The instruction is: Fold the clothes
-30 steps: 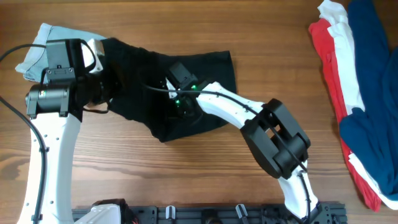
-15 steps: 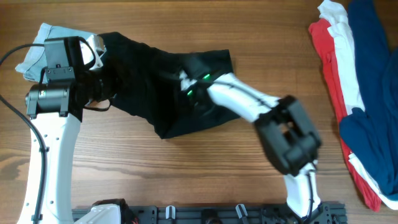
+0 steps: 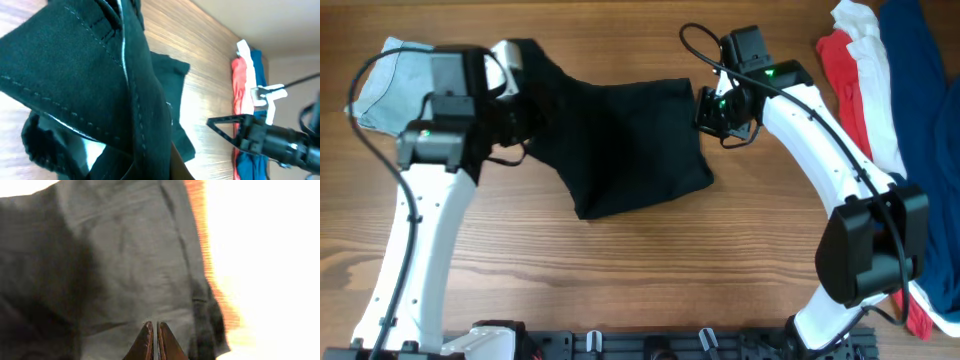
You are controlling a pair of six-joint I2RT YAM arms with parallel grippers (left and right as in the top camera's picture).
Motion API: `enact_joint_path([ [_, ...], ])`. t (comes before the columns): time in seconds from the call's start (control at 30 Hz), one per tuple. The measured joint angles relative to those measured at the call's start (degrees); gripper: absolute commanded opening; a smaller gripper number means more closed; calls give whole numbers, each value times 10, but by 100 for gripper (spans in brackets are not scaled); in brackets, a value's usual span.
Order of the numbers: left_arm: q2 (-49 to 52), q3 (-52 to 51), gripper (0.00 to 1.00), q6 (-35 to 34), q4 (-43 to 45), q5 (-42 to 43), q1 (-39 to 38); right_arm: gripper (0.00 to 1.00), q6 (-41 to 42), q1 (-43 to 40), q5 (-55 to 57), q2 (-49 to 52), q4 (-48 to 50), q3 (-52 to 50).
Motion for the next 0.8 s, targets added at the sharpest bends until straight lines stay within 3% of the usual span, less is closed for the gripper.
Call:
enact_joint_path([
  [0.4, 60, 0, 4, -3, 54, -28, -121, 5, -3, 1, 53, 75, 21, -75],
  [0.8, 86, 0, 8, -3, 94, -54, -193, 4, -1, 1, 57, 92, 37, -94],
])
